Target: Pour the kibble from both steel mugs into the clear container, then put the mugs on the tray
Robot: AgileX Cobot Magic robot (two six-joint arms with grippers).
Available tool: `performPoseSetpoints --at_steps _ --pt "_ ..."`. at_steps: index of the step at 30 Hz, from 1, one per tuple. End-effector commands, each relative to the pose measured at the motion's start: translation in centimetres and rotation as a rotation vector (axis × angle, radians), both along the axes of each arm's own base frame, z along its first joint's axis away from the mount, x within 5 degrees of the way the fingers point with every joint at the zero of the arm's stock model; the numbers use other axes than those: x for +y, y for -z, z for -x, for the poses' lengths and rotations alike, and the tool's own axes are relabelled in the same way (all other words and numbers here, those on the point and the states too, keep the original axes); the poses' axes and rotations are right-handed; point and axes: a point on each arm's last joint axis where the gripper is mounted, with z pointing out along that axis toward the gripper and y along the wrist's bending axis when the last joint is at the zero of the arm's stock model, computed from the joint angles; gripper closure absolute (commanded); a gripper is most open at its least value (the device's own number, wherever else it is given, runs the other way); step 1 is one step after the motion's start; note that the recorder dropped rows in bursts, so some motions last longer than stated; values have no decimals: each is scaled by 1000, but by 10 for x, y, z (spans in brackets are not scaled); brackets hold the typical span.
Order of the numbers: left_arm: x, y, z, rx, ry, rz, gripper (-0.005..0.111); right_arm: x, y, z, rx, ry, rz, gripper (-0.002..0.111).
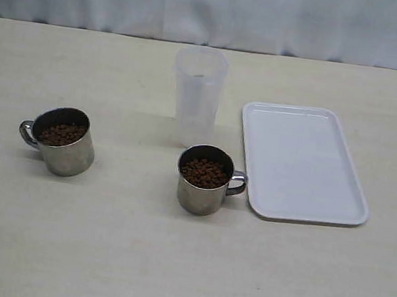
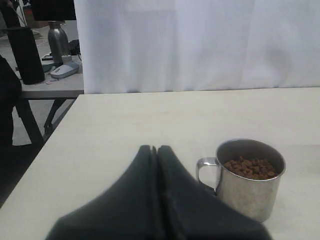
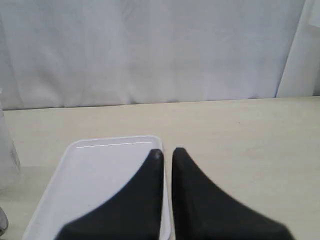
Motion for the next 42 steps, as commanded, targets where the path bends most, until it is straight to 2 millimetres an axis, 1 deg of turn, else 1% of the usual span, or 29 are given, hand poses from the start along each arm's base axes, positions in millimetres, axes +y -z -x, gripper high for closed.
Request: performPoseSetpoints --at_steps 1,12,15,19,20,22,24,27,28,29,30,31,32,33,36,39,42 --pt "0 0 0 -5 2 6 107 0 1 0 -2 -4 6 104" --pt "0 0 0 -5 2 6 107 0 -11 -1 -124 -3 -7 104" --pt "0 0 0 -5 2 6 107 0 -17 0 -199 -3 -15 104" --pt "0 0 0 -5 2 6 107 0 -32 2 -356 -1 -45 104" --pt "0 0 0 -5 2 6 107 -1 -37 3 -418 0 -63 104" --pt "0 0 0 -9 2 6 107 -2 -44 6 -489 1 -173 104" --pt "0 0 0 -9 2 6 107 -2 -44 6 -469 -17 -277 104" --pt "0 0 0 -9 2 6 107 5 -41 5 -424 -90 -286 104" --pt "0 0 0 -9 2 6 107 10 -41 5 -417 -141 -257 104" --pt "0 0 0 -9 2 6 107 17 -40 3 -401 -220 -192 104" --pt "0 0 0 -9 2 6 107 31 -37 3 -392 -369 -38 104" --pt "0 0 0 -9 2 6 107 40 -32 1 -349 -463 48 104" --pt "0 0 0 -9 2 6 107 46 -28 -1 -303 -539 75 104" --pt "0 0 0 -9 2 6 107 50 -21 -7 -213 -587 61 104" --pt "0 0 0 -9 2 6 107 58 -6 -24 -14 -640 3 104" --pt "0 0 0 -9 2 6 107 68 8 -35 78 -762 36 104" --pt "0 0 0 -9 2 6 107 78 19 -42 104 -891 29 104"
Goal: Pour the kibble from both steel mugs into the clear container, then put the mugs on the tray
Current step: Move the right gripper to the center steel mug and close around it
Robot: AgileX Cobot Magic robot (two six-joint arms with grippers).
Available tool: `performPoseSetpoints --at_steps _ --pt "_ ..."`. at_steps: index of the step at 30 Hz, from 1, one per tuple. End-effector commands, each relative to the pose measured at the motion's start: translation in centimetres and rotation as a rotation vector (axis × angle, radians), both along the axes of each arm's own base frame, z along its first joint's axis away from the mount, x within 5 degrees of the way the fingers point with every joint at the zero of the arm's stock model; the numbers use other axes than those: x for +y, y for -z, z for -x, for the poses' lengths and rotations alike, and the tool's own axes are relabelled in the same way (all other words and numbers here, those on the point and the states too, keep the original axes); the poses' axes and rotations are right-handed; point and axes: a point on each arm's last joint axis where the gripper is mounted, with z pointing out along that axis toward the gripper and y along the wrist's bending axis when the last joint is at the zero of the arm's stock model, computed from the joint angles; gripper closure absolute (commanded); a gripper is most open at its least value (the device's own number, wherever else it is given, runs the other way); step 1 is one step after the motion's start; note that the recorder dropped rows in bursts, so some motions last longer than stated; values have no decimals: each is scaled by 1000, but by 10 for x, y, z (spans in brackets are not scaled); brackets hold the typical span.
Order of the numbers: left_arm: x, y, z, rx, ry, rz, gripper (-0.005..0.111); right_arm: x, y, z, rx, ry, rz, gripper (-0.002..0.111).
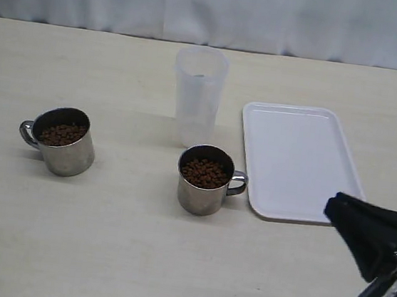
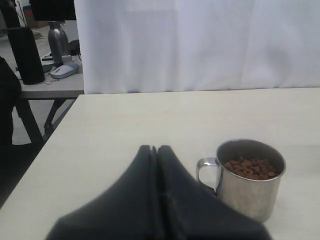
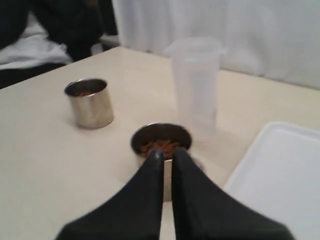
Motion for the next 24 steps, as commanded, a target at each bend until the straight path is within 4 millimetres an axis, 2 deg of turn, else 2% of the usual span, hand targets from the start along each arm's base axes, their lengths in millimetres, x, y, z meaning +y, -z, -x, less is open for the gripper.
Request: performPoseSetpoints --at_steps 1,8,12,16,18,20,24 --pt "0 0 0 -9 2 6 107 15 18 -9 48 -197 2 104" --pt "0 0 0 -9 2 6 107 27 52 -43 222 -330 70 101" --pt "0 1 0 -3 2 6 107 35 67 -60 236 -457 99 82" --pt "0 0 0 -5 2 6 107 38 77 -83 249 -443 119 57" --pt "0 0 0 -5 2 6 107 40 80 -92 242 -449 130 48" --pt "0 0 0 -5 2 6 107 42 81 -101 232 -448 129 43" --pt "0 0 0 -5 2 6 107 44 83 -120 224 -446 155 43"
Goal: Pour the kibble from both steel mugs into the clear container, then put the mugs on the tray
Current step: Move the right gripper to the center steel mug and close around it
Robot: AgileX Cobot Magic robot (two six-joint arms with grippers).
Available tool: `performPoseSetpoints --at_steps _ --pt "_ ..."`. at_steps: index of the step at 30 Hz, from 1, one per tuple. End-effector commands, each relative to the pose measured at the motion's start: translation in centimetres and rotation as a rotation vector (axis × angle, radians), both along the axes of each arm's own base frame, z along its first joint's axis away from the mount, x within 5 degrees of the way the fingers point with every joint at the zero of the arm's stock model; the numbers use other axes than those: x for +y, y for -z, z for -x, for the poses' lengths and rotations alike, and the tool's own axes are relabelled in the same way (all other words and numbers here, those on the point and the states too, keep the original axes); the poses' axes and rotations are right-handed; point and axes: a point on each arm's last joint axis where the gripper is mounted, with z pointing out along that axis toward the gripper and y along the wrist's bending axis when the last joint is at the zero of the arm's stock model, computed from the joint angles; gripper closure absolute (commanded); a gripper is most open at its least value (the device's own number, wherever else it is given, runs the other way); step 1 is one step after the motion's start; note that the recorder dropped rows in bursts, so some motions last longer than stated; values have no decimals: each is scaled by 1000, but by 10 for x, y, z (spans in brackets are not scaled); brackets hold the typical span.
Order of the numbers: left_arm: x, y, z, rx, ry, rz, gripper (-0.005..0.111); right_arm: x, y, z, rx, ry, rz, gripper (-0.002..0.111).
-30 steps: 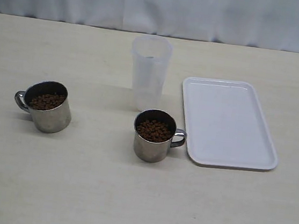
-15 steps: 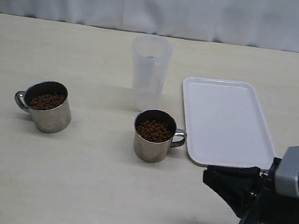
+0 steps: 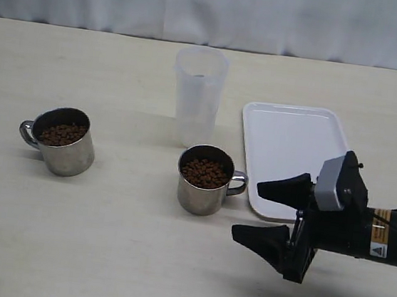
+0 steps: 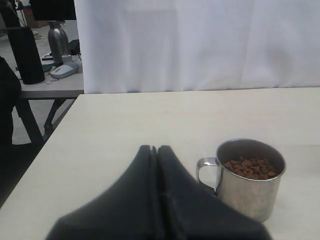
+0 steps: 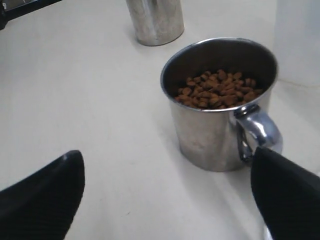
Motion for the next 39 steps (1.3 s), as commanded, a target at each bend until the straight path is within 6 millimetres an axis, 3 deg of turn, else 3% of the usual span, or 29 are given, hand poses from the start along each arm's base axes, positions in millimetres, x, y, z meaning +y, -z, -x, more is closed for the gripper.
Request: performPoseSetpoints --at_steps 1,10,27,39 --pt "0 0 0 -5 2 6 107 4 3 -18 -3 -18 18 43" --pt "0 0 0 -5 2 6 107 11 14 -42 68 -60 12 43" --pt "0 0 0 -6 2 6 107 18 19 -80 -2 -78 15 43" --pt "0 0 0 -6 2 6 107 12 22 -101 -96 40 134 43"
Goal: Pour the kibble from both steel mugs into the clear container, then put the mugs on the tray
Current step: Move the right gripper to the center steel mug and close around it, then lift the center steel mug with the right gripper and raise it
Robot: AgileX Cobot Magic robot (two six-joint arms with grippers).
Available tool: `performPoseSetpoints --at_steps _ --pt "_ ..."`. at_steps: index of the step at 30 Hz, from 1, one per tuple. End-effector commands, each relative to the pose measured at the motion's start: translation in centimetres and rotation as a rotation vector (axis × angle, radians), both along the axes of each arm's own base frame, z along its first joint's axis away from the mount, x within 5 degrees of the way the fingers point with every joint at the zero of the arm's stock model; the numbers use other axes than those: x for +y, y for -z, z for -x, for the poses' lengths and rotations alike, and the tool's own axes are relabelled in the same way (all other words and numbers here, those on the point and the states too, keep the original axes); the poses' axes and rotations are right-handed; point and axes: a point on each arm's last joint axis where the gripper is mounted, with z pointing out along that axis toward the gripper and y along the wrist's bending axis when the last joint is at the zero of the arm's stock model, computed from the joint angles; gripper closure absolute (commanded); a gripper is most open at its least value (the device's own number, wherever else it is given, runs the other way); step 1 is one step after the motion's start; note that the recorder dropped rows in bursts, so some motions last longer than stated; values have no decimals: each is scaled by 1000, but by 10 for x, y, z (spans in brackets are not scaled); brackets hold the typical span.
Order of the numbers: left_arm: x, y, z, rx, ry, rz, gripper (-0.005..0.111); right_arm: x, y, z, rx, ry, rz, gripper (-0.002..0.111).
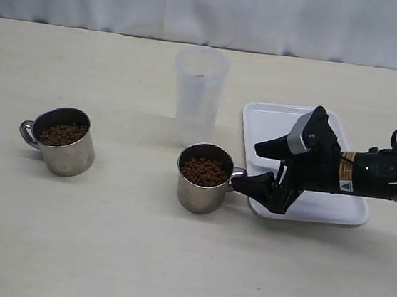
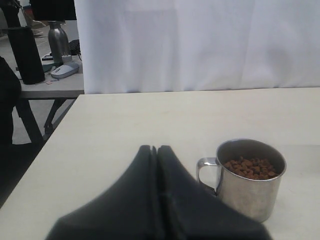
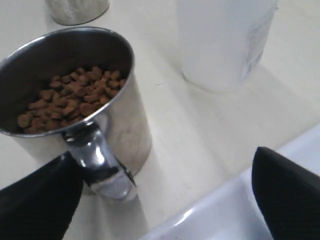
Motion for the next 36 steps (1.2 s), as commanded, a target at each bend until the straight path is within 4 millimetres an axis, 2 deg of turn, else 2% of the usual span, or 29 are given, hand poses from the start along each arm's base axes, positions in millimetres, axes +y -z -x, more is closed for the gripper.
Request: performPoseSetpoints --at_steps 1,6,11,14,16,18,23,27,32,36 --pt "0 0 0 -6 2 6 107 -1 -1 -7 -58 47 7 43" --pt "0 0 0 -6 2 6 107 -4 -6 -19 -159 142 -1 43" --pt "0 1 0 -3 2 6 107 -2 -8 -30 -189 132 -3 43" --pt "0 0 0 -5 2 6 107 -10 -22 -12 -131 -69 -1 43" --pt "0 0 0 -5 2 6 107 -13 -29 4 -5 -200 -16 43" --pt "0 0 0 -5 2 6 107 -11 -24 15 65 -272 -2 43" --pt "0 0 0 -5 2 6 107 13 -5 19 12 -306 5 43" --pt "0 0 0 -5 2 6 107 25 9 11 -15 -253 81 43" --pt "0 0 0 -5 2 6 107 32 8 4 -18 -247 -5 43" --pt "0 0 0 -5 2 6 107 34 15 -1 -49 -243 -19 43"
